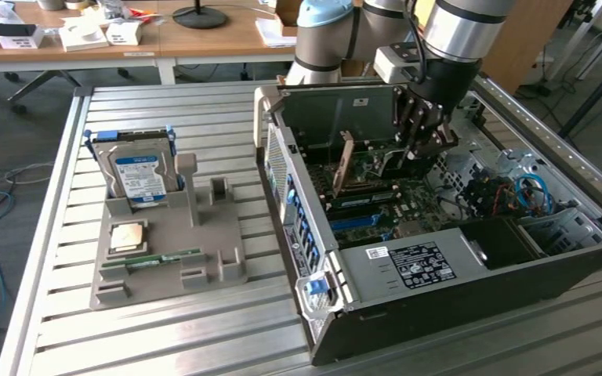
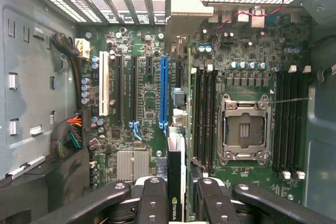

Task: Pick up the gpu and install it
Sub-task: 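Insert the gpu into the slot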

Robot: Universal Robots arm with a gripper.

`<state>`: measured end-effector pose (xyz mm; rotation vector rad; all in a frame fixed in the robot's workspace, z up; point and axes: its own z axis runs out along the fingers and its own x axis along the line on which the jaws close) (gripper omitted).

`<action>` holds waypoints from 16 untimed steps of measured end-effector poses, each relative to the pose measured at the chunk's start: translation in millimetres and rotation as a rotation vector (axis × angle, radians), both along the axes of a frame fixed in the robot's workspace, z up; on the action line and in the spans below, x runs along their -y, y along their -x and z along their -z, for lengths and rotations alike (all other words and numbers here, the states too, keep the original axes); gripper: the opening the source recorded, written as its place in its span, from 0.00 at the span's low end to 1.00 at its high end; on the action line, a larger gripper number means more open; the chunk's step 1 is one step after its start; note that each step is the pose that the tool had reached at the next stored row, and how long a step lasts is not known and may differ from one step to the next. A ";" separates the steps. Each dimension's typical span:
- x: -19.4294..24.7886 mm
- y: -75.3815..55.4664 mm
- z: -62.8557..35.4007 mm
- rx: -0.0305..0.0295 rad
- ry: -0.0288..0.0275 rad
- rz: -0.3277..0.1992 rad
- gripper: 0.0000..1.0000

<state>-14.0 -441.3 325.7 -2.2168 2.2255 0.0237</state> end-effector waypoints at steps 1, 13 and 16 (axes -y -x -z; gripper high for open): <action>0.0 0.0 0.0 0.0000 0.0000 0.000 0.27; 0.0 8.4 0.0 0.0046 -0.0002 0.000 0.27; 0.0 8.4 0.0 0.0047 -0.0001 0.000 0.27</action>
